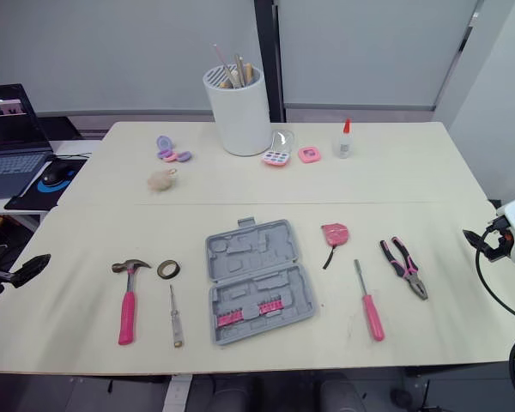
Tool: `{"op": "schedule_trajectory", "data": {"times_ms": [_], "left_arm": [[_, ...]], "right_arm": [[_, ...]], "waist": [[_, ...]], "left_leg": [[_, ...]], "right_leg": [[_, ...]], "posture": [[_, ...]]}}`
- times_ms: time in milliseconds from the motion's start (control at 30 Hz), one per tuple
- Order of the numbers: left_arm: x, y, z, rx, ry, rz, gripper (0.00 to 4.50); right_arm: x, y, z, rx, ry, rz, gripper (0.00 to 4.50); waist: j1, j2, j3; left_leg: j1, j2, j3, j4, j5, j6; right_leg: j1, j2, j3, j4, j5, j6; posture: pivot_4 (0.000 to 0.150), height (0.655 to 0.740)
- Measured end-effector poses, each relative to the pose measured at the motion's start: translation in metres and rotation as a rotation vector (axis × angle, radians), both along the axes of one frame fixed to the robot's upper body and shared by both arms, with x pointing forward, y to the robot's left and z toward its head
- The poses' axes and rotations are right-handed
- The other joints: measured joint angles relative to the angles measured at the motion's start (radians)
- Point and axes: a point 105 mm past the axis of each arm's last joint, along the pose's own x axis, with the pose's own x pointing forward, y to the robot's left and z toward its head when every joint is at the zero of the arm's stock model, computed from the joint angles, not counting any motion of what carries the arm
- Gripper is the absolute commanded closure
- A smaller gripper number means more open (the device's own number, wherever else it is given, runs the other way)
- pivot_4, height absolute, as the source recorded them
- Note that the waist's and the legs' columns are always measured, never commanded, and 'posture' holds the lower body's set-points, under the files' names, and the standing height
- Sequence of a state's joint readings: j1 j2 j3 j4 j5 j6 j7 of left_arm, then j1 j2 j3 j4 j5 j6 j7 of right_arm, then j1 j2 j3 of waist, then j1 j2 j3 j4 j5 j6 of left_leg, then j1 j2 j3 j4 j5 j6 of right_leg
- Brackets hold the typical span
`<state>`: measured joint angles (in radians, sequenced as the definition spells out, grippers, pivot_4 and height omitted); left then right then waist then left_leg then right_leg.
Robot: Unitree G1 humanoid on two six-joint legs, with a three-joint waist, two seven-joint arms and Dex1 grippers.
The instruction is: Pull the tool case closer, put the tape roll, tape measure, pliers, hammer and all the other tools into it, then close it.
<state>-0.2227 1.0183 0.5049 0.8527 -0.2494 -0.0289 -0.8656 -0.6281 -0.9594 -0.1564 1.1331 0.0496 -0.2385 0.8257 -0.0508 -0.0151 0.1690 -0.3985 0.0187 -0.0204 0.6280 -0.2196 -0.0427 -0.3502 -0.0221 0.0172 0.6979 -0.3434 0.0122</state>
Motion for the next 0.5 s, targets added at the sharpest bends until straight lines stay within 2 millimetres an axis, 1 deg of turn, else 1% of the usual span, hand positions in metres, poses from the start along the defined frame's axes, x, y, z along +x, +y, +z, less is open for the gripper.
{"op": "schedule_trajectory", "data": {"times_ms": [500], "left_arm": [[0.0034,0.0037,0.0047,-0.013,-0.026,0.017,0.02]], "right_arm": [[-0.0014,-0.0017,-0.0019,-0.005,0.000,-0.011,0.00]], "waist": [[-0.002,0.000,0.000]], "left_leg": [[0.000,0.000,0.000,0.000,0.000,0.000]], "right_leg": [[0.000,0.000,0.000,0.000,0.000,0.000]], "posture": [[0.150,0.7400]]}}
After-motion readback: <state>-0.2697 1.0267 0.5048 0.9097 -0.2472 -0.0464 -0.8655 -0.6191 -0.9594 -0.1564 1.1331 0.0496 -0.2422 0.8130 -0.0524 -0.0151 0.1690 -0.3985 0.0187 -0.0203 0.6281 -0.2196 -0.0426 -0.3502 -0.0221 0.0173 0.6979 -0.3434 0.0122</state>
